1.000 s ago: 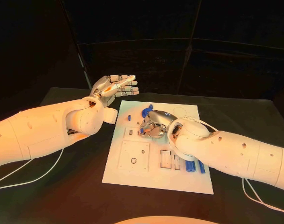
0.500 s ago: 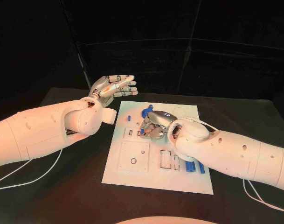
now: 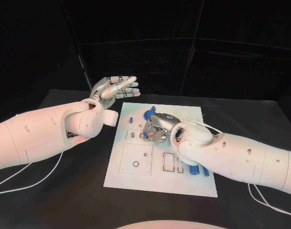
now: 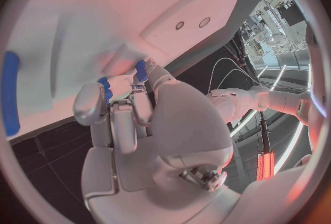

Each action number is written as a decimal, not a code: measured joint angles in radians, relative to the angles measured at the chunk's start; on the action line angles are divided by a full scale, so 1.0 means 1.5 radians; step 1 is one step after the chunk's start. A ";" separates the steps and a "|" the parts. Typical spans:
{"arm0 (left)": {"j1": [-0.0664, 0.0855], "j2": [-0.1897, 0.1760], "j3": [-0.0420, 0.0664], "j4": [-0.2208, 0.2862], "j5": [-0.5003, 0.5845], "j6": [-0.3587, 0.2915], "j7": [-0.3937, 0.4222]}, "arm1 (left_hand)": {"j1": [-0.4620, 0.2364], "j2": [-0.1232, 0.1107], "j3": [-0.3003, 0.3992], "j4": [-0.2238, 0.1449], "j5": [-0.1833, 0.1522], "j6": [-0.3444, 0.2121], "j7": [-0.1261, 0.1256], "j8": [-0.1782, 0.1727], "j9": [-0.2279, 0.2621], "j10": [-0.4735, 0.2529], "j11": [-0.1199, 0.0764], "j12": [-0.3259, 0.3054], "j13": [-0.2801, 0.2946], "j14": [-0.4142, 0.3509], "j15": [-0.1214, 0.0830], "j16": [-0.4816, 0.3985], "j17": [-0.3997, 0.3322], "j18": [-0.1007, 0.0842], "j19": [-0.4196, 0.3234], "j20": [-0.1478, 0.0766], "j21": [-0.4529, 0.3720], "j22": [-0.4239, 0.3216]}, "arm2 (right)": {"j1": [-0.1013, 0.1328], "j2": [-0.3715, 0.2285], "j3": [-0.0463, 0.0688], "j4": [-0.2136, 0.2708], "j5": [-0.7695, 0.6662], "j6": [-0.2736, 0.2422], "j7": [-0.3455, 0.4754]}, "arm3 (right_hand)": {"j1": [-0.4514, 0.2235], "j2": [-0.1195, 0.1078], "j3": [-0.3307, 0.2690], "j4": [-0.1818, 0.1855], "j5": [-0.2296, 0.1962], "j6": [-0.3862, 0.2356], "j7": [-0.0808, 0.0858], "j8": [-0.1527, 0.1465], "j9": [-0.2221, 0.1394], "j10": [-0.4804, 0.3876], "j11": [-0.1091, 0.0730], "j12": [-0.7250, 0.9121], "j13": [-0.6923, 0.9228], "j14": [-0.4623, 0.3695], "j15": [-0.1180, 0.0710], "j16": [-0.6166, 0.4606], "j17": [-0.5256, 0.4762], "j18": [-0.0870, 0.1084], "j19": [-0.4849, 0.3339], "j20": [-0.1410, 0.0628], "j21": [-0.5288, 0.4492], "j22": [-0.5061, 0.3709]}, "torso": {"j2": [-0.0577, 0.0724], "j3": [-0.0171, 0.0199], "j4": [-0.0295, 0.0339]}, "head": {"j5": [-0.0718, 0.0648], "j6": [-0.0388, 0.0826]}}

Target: Assemble the parts on the task board

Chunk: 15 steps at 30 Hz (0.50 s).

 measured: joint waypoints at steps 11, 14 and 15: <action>0.000 0.000 0.000 -0.001 0.000 0.001 0.000 | -0.002 0.002 0.000 0.000 0.000 0.000 0.000 0.000 0.000 0.000 0.000 0.000 0.000 0.000 0.000 0.000 0.000 0.000 0.000 0.000 0.000 0.000 | -0.001 -0.003 0.000 0.006 -0.011 -0.001 -0.017 | -0.019 -0.004 0.007 0.002 0.008 0.001 -0.002 0.000 -0.001 0.000 0.000 0.000 -0.001 0.000 0.000 0.000 0.000 0.000 0.000 0.000 0.000 -0.001 | 0.000 -0.0004 0.0008 | -0.002 -0.002; 0.000 0.000 0.000 -0.001 0.000 0.001 0.000 | -0.002 0.002 0.000 0.000 0.000 0.000 0.000 0.000 0.000 0.000 0.000 0.000 0.000 0.000 0.000 0.000 0.000 0.000 0.000 0.000 0.000 -0.001 | -0.002 -0.004 0.000 0.008 -0.014 -0.001 -0.022 | -0.022 -0.006 0.007 0.003 0.012 0.001 -0.002 0.000 -0.001 0.000 0.000 0.000 -0.002 0.000 0.000 0.000 0.000 0.000 0.000 0.000 0.000 -0.002 | 0.000 -0.0006 0.0014 | -0.002 -0.003; 0.000 0.000 0.000 -0.001 0.000 0.001 0.000 | -0.002 0.002 0.000 0.000 0.000 0.000 0.000 0.000 0.000 0.000 0.000 0.000 0.000 0.000 0.000 0.000 0.000 0.000 0.000 0.000 0.000 -0.001 | -0.002 -0.004 0.000 0.008 -0.015 -0.001 -0.024 | -0.022 -0.006 0.007 0.003 0.012 0.001 -0.002 0.000 -0.001 0.000 0.000 -0.001 -0.002 0.000 0.000 0.000 0.000 0.000 0.000 0.000 0.000 -0.002 | 0.000 -0.0006 0.0015 | -0.002 -0.003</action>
